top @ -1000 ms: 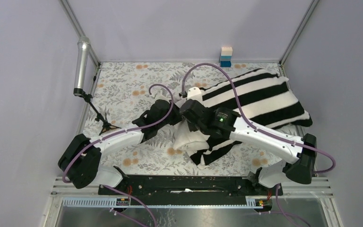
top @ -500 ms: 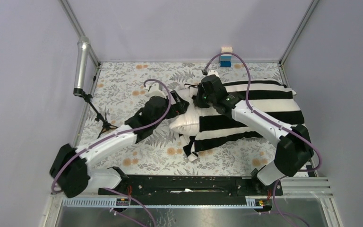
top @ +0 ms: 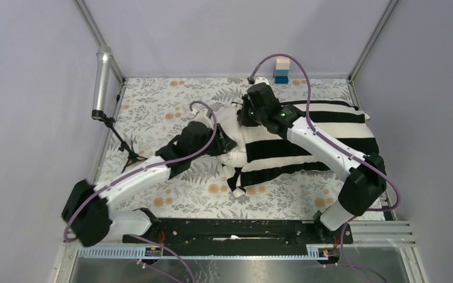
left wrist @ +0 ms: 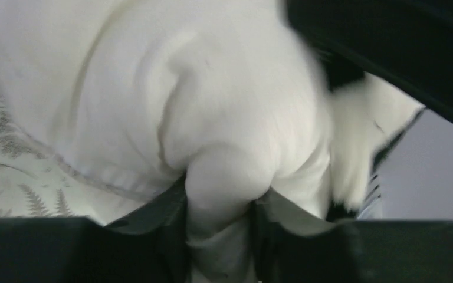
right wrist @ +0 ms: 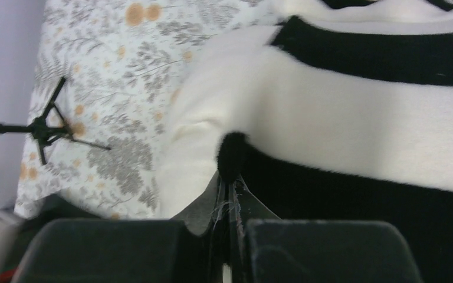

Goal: Put the pillow into the pillowcase
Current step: Stuff the pillow into the pillowcase.

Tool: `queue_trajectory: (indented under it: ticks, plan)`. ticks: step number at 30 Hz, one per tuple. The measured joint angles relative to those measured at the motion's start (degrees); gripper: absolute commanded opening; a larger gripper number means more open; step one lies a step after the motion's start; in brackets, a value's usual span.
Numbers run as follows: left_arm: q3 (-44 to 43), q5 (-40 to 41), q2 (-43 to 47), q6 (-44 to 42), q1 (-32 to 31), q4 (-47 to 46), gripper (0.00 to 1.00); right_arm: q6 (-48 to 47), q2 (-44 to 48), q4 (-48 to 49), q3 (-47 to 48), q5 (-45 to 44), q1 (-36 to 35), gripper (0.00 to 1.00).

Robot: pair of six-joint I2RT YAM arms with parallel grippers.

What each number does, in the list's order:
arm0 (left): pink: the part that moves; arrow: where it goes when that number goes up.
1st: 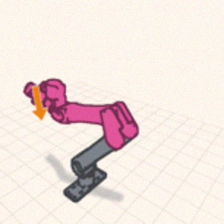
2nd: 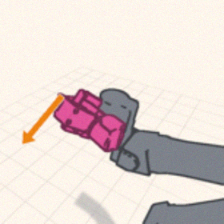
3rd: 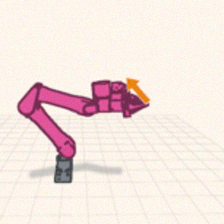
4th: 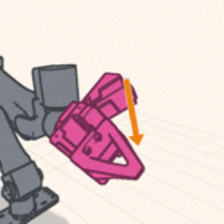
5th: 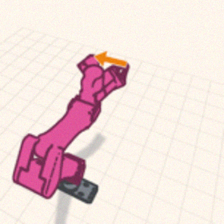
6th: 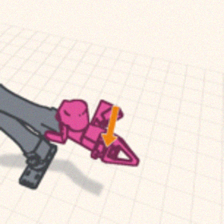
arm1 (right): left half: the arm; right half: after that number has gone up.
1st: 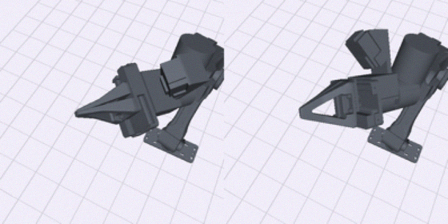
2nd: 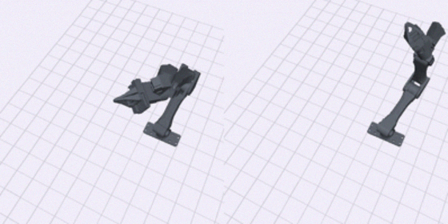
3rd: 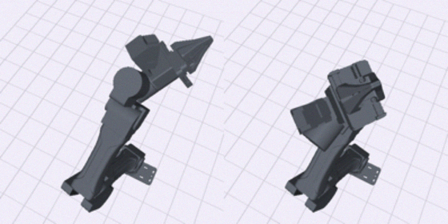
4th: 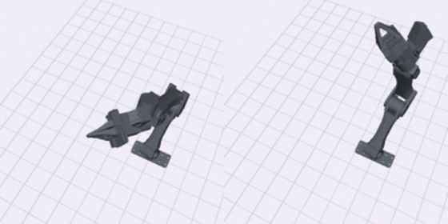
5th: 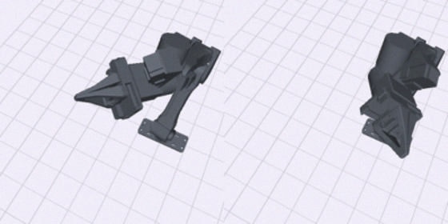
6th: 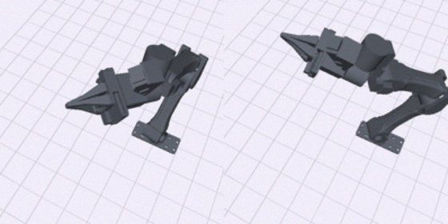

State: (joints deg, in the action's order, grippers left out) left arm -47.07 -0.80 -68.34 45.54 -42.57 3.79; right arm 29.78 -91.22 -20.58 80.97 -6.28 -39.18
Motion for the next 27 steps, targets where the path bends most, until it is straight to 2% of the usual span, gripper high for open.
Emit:
queue_trajectory:
  ticks: [1, 6, 10, 14, 15, 19, 22, 27]
  plan:
    - [0.0, -0.55, -3.21, 0.83, 0.0, -2.16, 0.0, -0.02, -0.2, -1.79, 1.99, -0.5, -1.16, 0.0]
    - [1.29, -1.55, -16.22, 8.35, -0.68, -12.22, 0.0, -1.01, -1.84, -8.44, 11.45, -3.5, -9.27, 0.0]
    - [3.96, 1.33, -16.55, 12.94, -1.51, -16.04, 0.0, -1.09, -2.08, -12.24, 11.78, -3.52, -10.27, 0.0]
    - [4.96, 3.08, -15.41, 14.99, -2.89, -19.28, 0.0, -1.03, -0.81, -11.13, 8.81, -3.96, -8.72, 0.0]
    - [5.68, 2.95, -15.3, 15.52, -3.32, -21.24, 0.06, -0.9, 0.5, -10.27, 6.19, -4.17, -8.5, 0.0]
    - [9.38, 1.6, -14.75, 16.17, -5.57, -24.68, 0.41, 0.26, 7.87, -6.84, -6.67, -4.13, -8.7, 0.0]
    - [13.81, 0.22, -11.08, 16.28, -7.02, -23.47, 0.58, 1.07, 14.01, -3.41, -16.87, -3.67, -9.22, 0.0]
    - [15.15, -0.98, 1.16, 12.35, -7.37, -13.07, 0.7, 1.55, 21.49, 0.85, -27.12, -3.52, -9.77, 0.0]
